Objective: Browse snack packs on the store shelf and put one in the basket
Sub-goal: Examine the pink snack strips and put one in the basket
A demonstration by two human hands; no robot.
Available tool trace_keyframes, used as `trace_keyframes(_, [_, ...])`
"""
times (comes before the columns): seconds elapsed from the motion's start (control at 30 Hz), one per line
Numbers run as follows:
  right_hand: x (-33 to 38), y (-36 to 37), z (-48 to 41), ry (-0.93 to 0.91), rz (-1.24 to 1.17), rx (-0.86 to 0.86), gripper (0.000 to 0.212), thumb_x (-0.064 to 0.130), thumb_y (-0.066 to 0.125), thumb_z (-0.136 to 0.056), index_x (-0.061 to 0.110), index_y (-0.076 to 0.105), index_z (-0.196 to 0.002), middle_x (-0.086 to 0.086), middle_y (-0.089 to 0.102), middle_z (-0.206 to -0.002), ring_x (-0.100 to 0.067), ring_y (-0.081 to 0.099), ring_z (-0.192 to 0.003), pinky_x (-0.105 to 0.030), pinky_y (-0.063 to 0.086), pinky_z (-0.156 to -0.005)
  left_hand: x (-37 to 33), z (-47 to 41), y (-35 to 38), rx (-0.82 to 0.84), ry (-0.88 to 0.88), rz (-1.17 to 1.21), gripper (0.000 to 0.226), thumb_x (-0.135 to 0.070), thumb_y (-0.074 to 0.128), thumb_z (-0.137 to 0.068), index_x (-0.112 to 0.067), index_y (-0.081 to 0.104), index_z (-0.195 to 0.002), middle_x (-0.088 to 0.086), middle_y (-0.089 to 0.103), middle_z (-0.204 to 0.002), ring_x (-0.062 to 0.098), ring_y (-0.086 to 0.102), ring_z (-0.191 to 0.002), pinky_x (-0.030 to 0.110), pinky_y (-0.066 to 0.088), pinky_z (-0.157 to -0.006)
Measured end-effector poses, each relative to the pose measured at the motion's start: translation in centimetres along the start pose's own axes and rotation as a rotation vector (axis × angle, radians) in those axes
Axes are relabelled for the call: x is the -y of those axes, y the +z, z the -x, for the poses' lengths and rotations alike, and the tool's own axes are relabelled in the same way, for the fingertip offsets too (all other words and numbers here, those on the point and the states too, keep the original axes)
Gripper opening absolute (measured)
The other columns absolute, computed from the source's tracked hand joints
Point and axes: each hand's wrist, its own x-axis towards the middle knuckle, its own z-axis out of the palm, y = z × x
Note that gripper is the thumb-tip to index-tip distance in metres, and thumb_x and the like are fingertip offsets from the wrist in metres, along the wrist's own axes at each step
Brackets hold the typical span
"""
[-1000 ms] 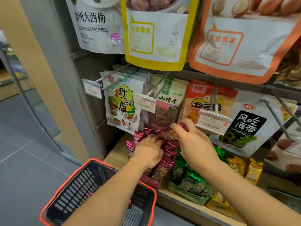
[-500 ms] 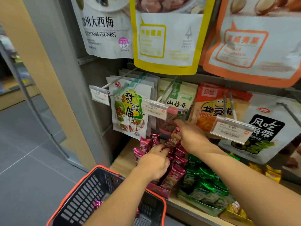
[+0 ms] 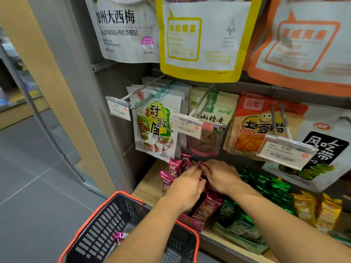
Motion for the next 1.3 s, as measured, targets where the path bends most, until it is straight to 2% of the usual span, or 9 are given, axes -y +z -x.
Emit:
trace_keyframes(0.2, [-0.6, -0.1, 1.3, -0.07, -0.095, -0.255, 0.035, 0.035, 0.042, -0.101, 0.023, 0.055, -0.132, 0.002, 0.057, -0.132, -0.023, 0.049, -0.123, -0.039, 0.036, -0.101, 1.6, 0.1, -3.5, -0.374, -0.188, -0.027, 0.042, -0.004, 0.05, -0.088, -0.016, 0.062, -0.126, 0.004, 0.06, -0.126, 0.023, 0.05, -0.12, 0.033, 0.043, -0.101])
trace_keyframes(0.33, [0.3, -0.5, 2.4, -0.19, -0.174, -0.426, 0.019, 0.021, 0.052, -0.096, 0.018, 0.067, -0.108, 0.0, 0.066, -0.104, -0.023, 0.056, -0.099, -0.037, 0.044, -0.084, 3.3, 1.2, -3.8, -0.105, -0.339, -0.156, 0.05, -0.009, 0.052, -0.088, -0.022, 0.054, -0.136, 0.003, 0.048, -0.142, 0.026, 0.038, -0.131, 0.041, 0.043, -0.104])
trace_keyframes(0.57, [2.3, 0.5, 4.0, -0.337, 0.07, -0.128, 0.038, 0.048, 0.044, -0.096, 0.023, 0.063, -0.118, 0.002, 0.059, -0.109, -0.02, 0.05, -0.107, -0.038, 0.041, -0.093, 3.6, 2.1, -4.2, 0.262, -0.365, -0.045, 0.058, -0.018, 0.058, -0.079, -0.02, 0.054, -0.137, 0.002, 0.055, -0.139, 0.021, 0.051, -0.127, 0.033, 0.043, -0.106])
trace_keyframes(0.73, [3.7, 0.2, 4.5, -0.24, 0.27, -0.069, 0.045, 0.031, 0.056, -0.09, 0.019, 0.051, -0.133, -0.006, 0.047, -0.128, -0.029, 0.037, -0.123, -0.049, 0.033, -0.1, 2.9, 3.5, -5.9, 0.079, -0.248, -0.176, 0.036, -0.012, 0.055, -0.093, -0.022, 0.064, -0.126, 0.004, 0.065, -0.12, 0.024, 0.06, -0.111, 0.035, 0.048, -0.096])
trace_keyframes(0.87, [5.6, -1.4, 5.0, -0.273, 0.081, 0.017, 0.074, 0.04, 0.065, -0.084, 0.023, 0.031, -0.147, -0.005, 0.029, -0.148, -0.028, 0.027, -0.135, -0.052, 0.029, -0.105, 0.7, 5.0, -10.4, -0.128, -0.107, -0.279, 0.015, -0.031, 0.062, -0.091, -0.026, 0.072, -0.1, -0.001, 0.071, -0.094, 0.021, 0.063, -0.094, 0.031, 0.047, -0.076])
trace_keyframes(0.93, [7.1, -2.6, 5.6, -0.34, -0.2, 0.136, 0.082, 0.045, 0.07, -0.082, 0.024, 0.029, -0.15, 0.0, 0.031, -0.153, -0.023, 0.03, -0.139, -0.049, 0.03, -0.112, -0.3, 6.8, -12.1, -0.189, -0.118, -0.165, 0.018, -0.042, 0.07, -0.083, -0.034, 0.075, -0.099, -0.008, 0.074, -0.088, 0.01, 0.065, -0.086, 0.029, 0.05, -0.075])
trace_keyframes(1.07, [9.9, -4.4, 8.0, -0.39, -0.827, 0.354, 0.048, 0.023, 0.069, -0.089, 0.019, 0.052, -0.134, 0.002, 0.064, -0.125, -0.012, 0.059, -0.115, -0.027, 0.046, -0.102, -1.2, 10.6, -14.7, -0.33, -0.229, 0.342, 0.007, -0.045, 0.077, -0.073, -0.051, 0.073, -0.073, -0.017, 0.071, -0.066, -0.003, 0.064, -0.06, 0.016, 0.048, -0.058])
trace_keyframes(1.17, [11.5, -5.3, 10.0, -0.307, -1.097, 0.494, 0.034, 0.02, 0.061, -0.092, 0.012, 0.053, -0.124, -0.013, 0.068, -0.109, -0.024, 0.067, -0.094, -0.038, 0.053, -0.088, -1.2, 12.4, -15.5, -0.424, -0.346, 0.72, 0.024, -0.05, 0.071, -0.075, -0.028, 0.079, -0.07, 0.002, 0.073, -0.066, 0.01, 0.062, -0.055, 0.028, 0.054, -0.06])
trace_keyframes(1.3, [13.0, -6.3, 12.7, -0.298, -1.213, 0.602, 0.036, 0.04, 0.06, -0.087, 0.02, 0.049, -0.116, -0.013, 0.067, -0.088, -0.023, 0.066, -0.067, -0.033, 0.054, -0.064, -1.1, 13.8, -15.8, -0.47, -0.371, 1.097, 0.033, -0.046, 0.07, -0.069, -0.014, 0.079, -0.073, 0.007, 0.072, -0.069, 0.01, 0.061, -0.057, 0.017, 0.048, -0.047])
